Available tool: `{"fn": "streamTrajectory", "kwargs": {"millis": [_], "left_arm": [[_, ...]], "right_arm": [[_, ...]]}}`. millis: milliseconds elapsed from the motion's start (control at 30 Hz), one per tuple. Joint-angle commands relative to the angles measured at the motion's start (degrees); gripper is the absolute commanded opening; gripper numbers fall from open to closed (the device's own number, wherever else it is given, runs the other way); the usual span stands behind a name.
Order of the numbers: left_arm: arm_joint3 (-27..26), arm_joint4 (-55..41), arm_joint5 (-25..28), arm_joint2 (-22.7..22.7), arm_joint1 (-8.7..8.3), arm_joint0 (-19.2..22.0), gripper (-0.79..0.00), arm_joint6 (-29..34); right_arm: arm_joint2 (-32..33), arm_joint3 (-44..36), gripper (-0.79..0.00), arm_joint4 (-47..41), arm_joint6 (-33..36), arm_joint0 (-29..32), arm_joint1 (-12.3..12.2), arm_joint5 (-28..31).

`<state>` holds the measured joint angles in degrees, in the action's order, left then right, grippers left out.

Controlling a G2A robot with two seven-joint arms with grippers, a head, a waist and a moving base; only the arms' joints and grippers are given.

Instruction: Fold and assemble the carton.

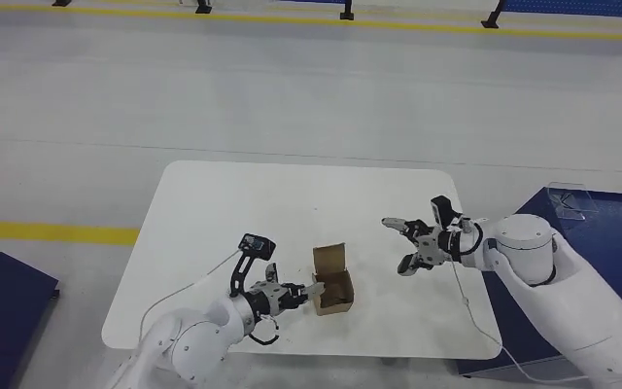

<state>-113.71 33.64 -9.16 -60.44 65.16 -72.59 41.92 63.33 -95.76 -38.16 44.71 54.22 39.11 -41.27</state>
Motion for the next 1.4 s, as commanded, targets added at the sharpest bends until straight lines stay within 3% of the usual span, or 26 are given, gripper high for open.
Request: {"fn": "streamTrajectory", "kwargs": {"millis": [0,133,300,567,733,900,1100,1367], "left_arm": [[1.62,1.28,-2.2,1.15,0.25,1.46,0.0,1.01],[5.15,6.62,-8.61,4.7,1.0,4.89,0.0,2.97],[8.11,9.14,-12.93,7.28,1.83,7.89,0.0,5.28],[7.74,8.52,-13.43,4.71,1.68,6.62,0.0,6.09],[7.4,9.21,-12.66,2.53,1.21,4.51,0.0,6.69],[6.76,8.95,-10.67,2.07,1.17,3.36,0.0,5.87],[6.25,10.39,-9.91,2.01,1.14,2.47,0.0,5.54],[7.24,13.54,-11.5,4.53,1.81,3.4,0.0,4.71]], "right_arm": [[-0.22,-2.0,0.0,1.57,1.37,0.37,-0.2,-1.19],[-1.83,-1.09,0.0,0.67,1.7,-0.48,0.39,-2.99],[-4.86,5.2,0.0,-9.9,-2.65,-3.67,3.02,-7.23],[-6.49,3.8,0.0,-8.36,-0.35,-3.09,3.26,-4.69],[-7.8,8.82,0.0,-14.5,0.0,-4.38,4.54,-8.1],[-12.0,8.05,0.0,-5.2,0.08,-6.28,5.15,-4.24],[-14.56,3.84,0.0,14.15,0.73,-7.45,3.74,-1.87],[-13.91,2.65,0.0,15.09,2.1,-7.22,3.37,-2.73]]}}
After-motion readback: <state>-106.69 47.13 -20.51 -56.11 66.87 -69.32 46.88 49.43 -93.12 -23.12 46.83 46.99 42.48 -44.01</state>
